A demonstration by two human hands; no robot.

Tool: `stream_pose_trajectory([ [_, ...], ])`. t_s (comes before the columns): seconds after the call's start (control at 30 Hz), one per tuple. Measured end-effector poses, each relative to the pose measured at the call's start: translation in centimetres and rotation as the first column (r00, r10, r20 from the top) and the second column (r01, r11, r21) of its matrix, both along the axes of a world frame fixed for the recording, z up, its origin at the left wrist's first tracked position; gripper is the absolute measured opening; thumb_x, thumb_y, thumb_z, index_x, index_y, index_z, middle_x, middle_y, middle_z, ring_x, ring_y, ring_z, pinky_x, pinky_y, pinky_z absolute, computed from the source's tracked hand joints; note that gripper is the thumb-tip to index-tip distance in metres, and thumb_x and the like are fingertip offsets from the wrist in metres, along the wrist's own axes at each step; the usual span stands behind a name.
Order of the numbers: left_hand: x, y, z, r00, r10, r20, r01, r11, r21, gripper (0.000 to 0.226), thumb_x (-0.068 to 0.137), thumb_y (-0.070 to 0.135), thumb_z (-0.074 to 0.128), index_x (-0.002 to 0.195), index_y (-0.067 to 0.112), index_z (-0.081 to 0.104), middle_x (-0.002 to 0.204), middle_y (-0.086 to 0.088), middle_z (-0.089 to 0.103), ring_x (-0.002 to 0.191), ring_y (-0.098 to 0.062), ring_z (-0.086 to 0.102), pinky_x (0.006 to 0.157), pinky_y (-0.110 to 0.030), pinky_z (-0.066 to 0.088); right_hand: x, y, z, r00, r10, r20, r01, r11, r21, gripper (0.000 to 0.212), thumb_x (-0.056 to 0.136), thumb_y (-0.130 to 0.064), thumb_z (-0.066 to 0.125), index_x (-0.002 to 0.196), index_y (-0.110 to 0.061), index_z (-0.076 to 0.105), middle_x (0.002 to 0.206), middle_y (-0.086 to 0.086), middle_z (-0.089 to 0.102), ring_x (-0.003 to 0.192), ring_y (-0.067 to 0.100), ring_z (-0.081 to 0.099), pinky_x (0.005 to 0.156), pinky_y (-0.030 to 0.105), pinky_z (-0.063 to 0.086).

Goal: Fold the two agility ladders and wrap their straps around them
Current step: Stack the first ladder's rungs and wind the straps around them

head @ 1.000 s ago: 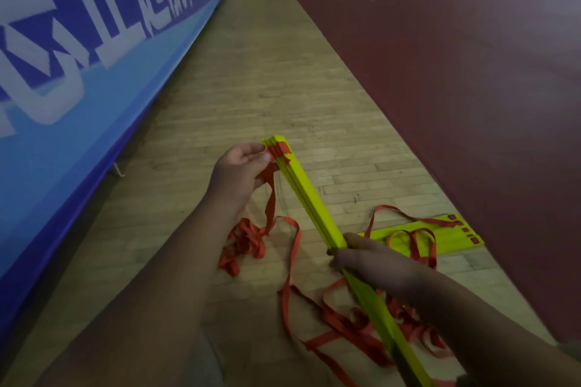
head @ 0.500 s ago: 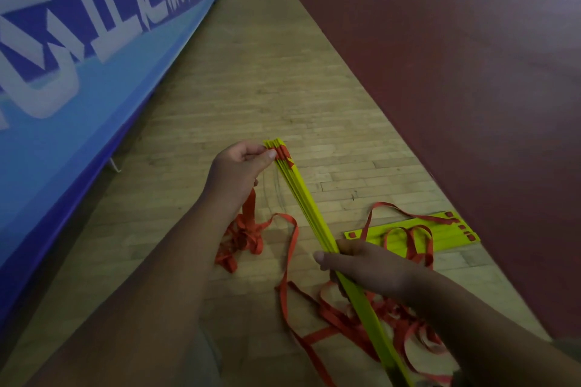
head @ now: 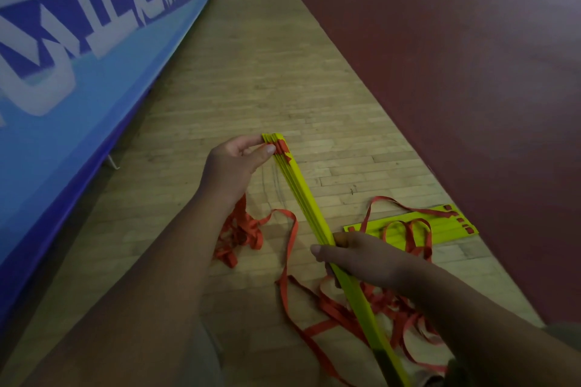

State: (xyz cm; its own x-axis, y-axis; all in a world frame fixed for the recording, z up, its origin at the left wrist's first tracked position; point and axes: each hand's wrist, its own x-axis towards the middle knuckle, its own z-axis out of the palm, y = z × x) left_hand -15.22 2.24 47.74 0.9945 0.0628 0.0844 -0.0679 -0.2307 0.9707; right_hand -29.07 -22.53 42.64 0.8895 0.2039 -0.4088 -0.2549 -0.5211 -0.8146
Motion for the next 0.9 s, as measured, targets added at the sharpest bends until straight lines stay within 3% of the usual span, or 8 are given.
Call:
stream_pose_trajectory([
  [0.07, -0.1, -0.3, -0.2, 1.0, -0.012, 0.014, 0.011, 0.997, 0.076, 0.055, 0.088, 0.049, 0.088, 0.138, 0.031, 0.074, 0.108, 0.011, 0.068, 0.102, -0.006, 0.067, 0.089, -0.025, 0.05, 0.2, 0.1, 0.1, 1.0, -0.018, 0.014, 0.018, 1.0, -0.007, 0.046, 0.102, -0.063, 0.068, 0.092, -0.019, 0.078, 0.077, -0.01, 0.077, 0.075, 0.01, 0.075, 0.084, 0.038, 0.061],
  [0.13, -0.5, -0.9, -0.2, 0.997, 0.063, 0.041, -0.071, 0.971, 0.227, 0.072, 0.087, 0.054, 0.087, 0.147, 0.021, 0.062, 0.125, 0.007, 0.065, 0.111, -0.008, 0.065, 0.089, -0.025, 0.049, 0.4, 0.2, 0.6, 0.998, -0.042, 0.051, 0.043, 0.999, -0.014, 0.043, 0.104, -0.059, 0.067, 0.09, -0.02, 0.077, 0.073, -0.011, 0.076, 0.067, 0.003, 0.072, 0.071, 0.026, 0.058],
  [0.23, -1.6, -1.6, 0.2, 0.995, 0.097, 0.035, -0.103, 0.952, 0.289, 0.064, 0.086, 0.06, 0.085, 0.129, 0.019, 0.062, 0.116, 0.006, 0.068, 0.099, -0.006, 0.066, 0.078, -0.022, 0.049, 0.6, 0.3, 0.9, 0.995, -0.068, 0.075, 0.063, 0.996, 0.067, 0.033, 0.107, -0.051, 0.068, 0.096, -0.02, 0.073, 0.089, 0.003, 0.082, 0.071, 0.008, 0.074, 0.067, 0.025, 0.058],
  [0.3, -2.0, -2.1, -0.1, 0.994, -0.071, -0.087, 0.087, 0.975, 0.204, 0.061, 0.082, 0.07, 0.08, 0.115, 0.02, 0.071, 0.102, 0.007, 0.079, 0.093, -0.008, 0.075, 0.085, -0.031, 0.06, 0.8, 0.4, 0.8, 0.993, -0.088, 0.079, 0.08, 0.992, 0.1, 0.036, 0.106, -0.051, 0.069, 0.101, -0.016, 0.073, 0.101, 0.009, 0.082, 0.078, 0.018, 0.078, 0.078, 0.041, 0.065],
  [0.37, -2.6, -2.8, -0.6, 0.946, -0.251, -0.207, 0.271, 0.96, 0.075, 0.062, 0.082, 0.073, 0.079, 0.116, 0.021, 0.077, 0.106, 0.004, 0.084, 0.097, -0.012, 0.081, 0.096, -0.045, 0.064, 1.0, 0.7, 0.9, 0.992, -0.101, 0.079, 0.093, 0.99, 0.106, 0.04, 0.105, -0.051, 0.071, 0.105, -0.012, 0.074, 0.1, 0.009, 0.083, 0.082, 0.022, 0.08, 0.087, 0.05, 0.066],
  [0.53, -3.7, -4.3, -0.5, 0.842, -0.47, -0.265, 0.401, 0.873, -0.276, 0.065, 0.082, 0.052, 0.082, 0.132, 0.013, 0.07, 0.123, -0.009, 0.081, 0.118, -0.025, 0.077, 0.107, -0.045, 0.058, 1.6, 1.2, 1.5, 0.995, -0.081, 0.055, 0.069, 0.978, 0.197, 0.044, 0.103, -0.052, 0.074, 0.107, -0.009, 0.074, 0.1, 0.011, 0.082, 0.083, 0.024, 0.08, 0.091, 0.052, 0.064],
  [0.7, -3.7, -4.3, 0.5, 0.867, -0.445, -0.224, 0.327, 0.847, -0.42, 0.055, 0.081, 0.035, 0.082, 0.127, 0.008, 0.072, 0.115, -0.012, 0.082, 0.107, -0.027, 0.081, 0.085, -0.038, 0.066, 1.8, 1.3, 2.4, 0.997, -0.065, 0.053, 0.051, 0.972, 0.231, 0.046, 0.1, -0.052, 0.077, 0.115, -0.008, 0.076, 0.108, 0.009, 0.083, 0.103, 0.034, 0.081, 0.105, 0.058, 0.058],
  [0.9, -2.3, -3.4, 1.1, 0.913, -0.354, -0.201, 0.202, 0.823, -0.531, 0.051, 0.079, 0.036, 0.083, 0.123, 0.012, 0.073, 0.111, -0.011, 0.081, 0.1, -0.026, 0.081, 0.081, -0.038, 0.067, 2.5, 0.2, 2.0, 0.999, -0.024, 0.03, 0.018, 0.982, 0.189, 0.045, 0.077, -0.052, 0.093, 0.105, -0.021, 0.077, 0.111, 0.023, 0.078, 0.112, 0.043, 0.077, 0.104, 0.07, 0.056],
])
